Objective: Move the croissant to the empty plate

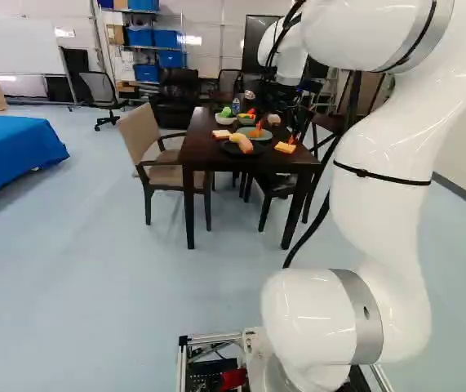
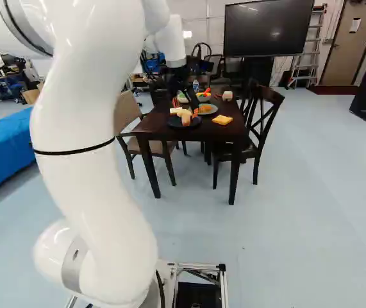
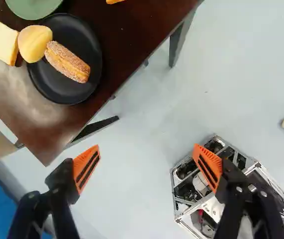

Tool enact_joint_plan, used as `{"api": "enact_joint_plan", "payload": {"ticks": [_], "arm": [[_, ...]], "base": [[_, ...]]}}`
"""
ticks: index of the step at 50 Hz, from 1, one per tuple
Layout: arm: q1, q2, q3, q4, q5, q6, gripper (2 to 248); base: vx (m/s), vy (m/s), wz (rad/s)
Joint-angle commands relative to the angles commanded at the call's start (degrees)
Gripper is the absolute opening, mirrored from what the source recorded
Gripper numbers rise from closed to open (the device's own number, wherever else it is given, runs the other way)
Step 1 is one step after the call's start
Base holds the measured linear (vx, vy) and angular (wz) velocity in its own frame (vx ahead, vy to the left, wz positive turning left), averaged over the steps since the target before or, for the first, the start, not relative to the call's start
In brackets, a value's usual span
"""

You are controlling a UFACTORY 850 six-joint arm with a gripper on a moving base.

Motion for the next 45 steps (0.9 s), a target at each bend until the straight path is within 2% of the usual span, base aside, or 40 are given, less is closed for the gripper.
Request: {"api": "enact_joint_plan", "payload": {"ticks": [23,45], "arm": [[0.93,3.89,9.23,0.19,11.97,-4.59,247],[2.08,8.68,20.62,0.43,26.73,-10.26,247]], "base": [[0.000,0.000,0.000],[0.000,0.000,0.000]]}}
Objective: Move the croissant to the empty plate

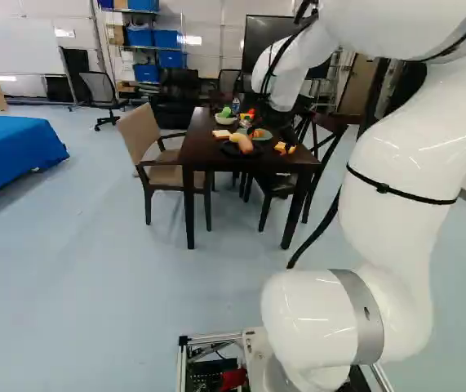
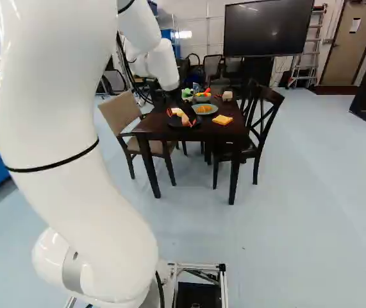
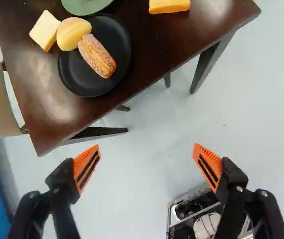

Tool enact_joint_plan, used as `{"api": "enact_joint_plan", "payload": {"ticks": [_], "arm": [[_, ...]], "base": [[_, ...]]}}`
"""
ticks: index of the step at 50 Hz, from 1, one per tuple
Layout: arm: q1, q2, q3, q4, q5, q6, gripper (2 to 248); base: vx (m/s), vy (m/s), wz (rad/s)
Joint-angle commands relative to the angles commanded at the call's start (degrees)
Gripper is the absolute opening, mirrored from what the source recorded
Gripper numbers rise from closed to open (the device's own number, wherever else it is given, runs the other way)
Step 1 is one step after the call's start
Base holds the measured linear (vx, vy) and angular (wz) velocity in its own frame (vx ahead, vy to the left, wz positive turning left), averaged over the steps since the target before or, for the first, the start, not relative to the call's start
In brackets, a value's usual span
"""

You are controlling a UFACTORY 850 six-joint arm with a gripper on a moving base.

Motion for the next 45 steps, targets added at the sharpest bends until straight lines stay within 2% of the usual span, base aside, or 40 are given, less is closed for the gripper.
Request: {"api": "enact_joint_plan", "payload": {"ticks": [45], "arm": [[2.74,11.46,27.22,0.57,35.28,-13.54,247]], "base": [[0.000,0.000,0.000]]}}
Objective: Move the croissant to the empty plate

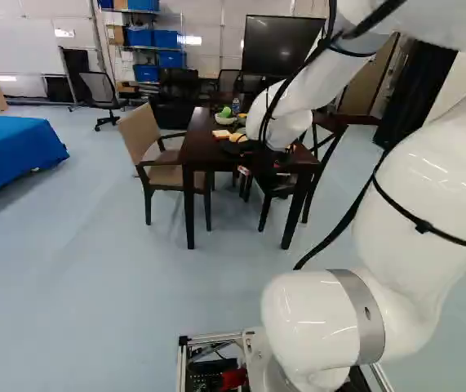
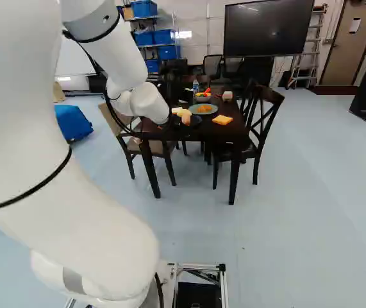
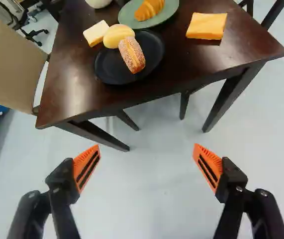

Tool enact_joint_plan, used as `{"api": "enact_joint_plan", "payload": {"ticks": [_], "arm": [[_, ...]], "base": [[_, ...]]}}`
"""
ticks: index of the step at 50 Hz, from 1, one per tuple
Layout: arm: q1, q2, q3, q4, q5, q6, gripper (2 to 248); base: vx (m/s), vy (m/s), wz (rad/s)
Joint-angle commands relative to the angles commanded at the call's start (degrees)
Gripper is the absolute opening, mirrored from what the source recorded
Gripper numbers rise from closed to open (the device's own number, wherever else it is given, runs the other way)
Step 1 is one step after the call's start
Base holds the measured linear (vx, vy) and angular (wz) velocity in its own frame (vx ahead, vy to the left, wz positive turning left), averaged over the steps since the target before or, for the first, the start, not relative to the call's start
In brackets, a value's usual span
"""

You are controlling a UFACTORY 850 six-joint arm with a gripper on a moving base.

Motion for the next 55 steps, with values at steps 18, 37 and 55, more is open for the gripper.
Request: {"api": "enact_joint_plan", "payload": {"ticks": [18,37,55], "arm": [[0.92,3.85,9.14,0.19,11.84,-4.55,247],[1.72,7.18,17.05,0.36,22.10,-8.48,247],[2.31,9.64,22.89,0.48,29.68,-11.39,247]], "base": [[0.000,0.000,0.000],[0.000,0.000,0.000],[0.000,0.000,0.000]]}}
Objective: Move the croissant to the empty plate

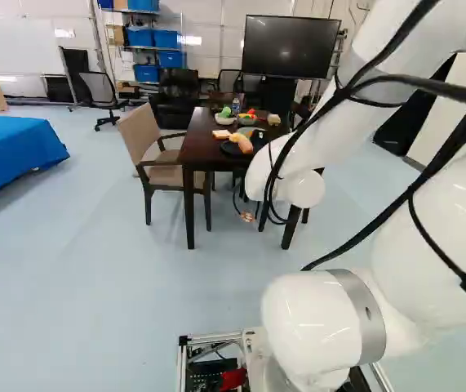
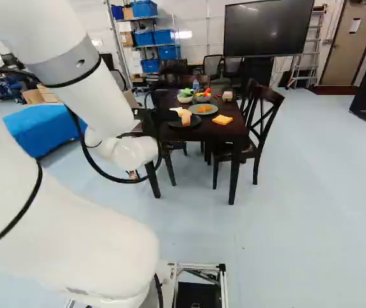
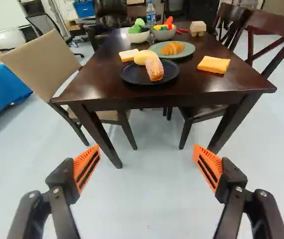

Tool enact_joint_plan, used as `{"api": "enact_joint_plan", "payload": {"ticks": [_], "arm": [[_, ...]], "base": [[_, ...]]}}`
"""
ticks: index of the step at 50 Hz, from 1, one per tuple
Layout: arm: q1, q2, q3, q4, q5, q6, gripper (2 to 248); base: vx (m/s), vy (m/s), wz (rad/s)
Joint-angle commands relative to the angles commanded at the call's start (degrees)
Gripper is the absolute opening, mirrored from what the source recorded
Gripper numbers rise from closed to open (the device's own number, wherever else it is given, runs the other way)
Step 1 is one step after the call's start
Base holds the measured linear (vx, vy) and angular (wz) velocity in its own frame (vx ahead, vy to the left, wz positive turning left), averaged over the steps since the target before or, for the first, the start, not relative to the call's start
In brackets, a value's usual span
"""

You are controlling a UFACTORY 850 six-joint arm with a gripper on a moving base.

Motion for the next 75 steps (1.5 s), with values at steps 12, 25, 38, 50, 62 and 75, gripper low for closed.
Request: {"api": "enact_joint_plan", "payload": {"ticks": [12,25,38,50,62,75], "arm": [[0.31,1.29,3.05,0.06,3.96,-1.52,247],[0.55,2.32,5.50,0.12,7.13,-2.74,247],[0.72,2.99,7.11,0.15,9.22,-3.54,247],[0.79,3.31,7.86,0.16,10.19,-3.91,247],[0.80,3.35,7.97,0.17,10.33,-3.96,247],[0.80,3.35,7.97,0.17,10.33,-3.96,247]], "base": [[0.000,0.000,0.000],[0.000,0.000,0.000],[0.000,0.000,0.000],[0.000,0.000,0.000],[0.000,0.000,0.000],[0.000,0.000,0.000]]}}
